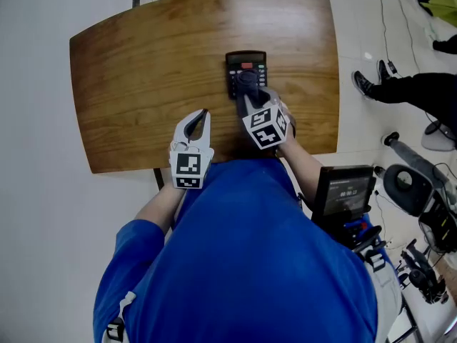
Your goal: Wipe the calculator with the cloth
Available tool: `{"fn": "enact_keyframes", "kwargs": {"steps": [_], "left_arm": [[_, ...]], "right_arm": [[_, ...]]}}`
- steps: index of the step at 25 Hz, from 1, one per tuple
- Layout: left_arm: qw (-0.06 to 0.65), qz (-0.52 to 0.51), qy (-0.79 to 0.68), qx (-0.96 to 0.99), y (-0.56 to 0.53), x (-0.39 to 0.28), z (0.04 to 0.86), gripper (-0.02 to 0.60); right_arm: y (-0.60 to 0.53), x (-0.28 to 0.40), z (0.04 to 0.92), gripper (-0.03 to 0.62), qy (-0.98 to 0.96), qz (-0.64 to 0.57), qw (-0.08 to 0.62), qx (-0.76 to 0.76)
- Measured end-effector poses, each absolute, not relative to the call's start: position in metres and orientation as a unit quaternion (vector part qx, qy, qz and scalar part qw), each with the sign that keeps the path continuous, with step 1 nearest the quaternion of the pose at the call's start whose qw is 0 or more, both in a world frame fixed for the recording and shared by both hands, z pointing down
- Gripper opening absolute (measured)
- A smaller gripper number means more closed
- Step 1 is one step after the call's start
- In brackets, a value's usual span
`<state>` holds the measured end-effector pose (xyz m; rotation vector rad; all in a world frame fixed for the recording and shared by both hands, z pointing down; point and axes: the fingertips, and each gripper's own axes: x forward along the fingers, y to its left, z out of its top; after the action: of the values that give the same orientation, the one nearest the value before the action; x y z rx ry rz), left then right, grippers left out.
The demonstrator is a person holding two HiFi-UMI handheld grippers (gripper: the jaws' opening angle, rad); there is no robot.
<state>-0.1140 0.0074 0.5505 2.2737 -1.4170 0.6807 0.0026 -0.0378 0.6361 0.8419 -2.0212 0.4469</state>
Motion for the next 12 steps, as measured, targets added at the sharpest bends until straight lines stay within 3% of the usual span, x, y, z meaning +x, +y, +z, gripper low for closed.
{"fn": "enact_keyframes", "kwargs": {"steps": [12], "left_arm": [[0.181, 0.242, -0.489, 0.818, 0.007, -0.095, 0.564, 0.006]], "right_arm": [[-0.04, 0.052, 0.65, 0.094, -0.79, 0.186, 0.445, 0.378]]}}
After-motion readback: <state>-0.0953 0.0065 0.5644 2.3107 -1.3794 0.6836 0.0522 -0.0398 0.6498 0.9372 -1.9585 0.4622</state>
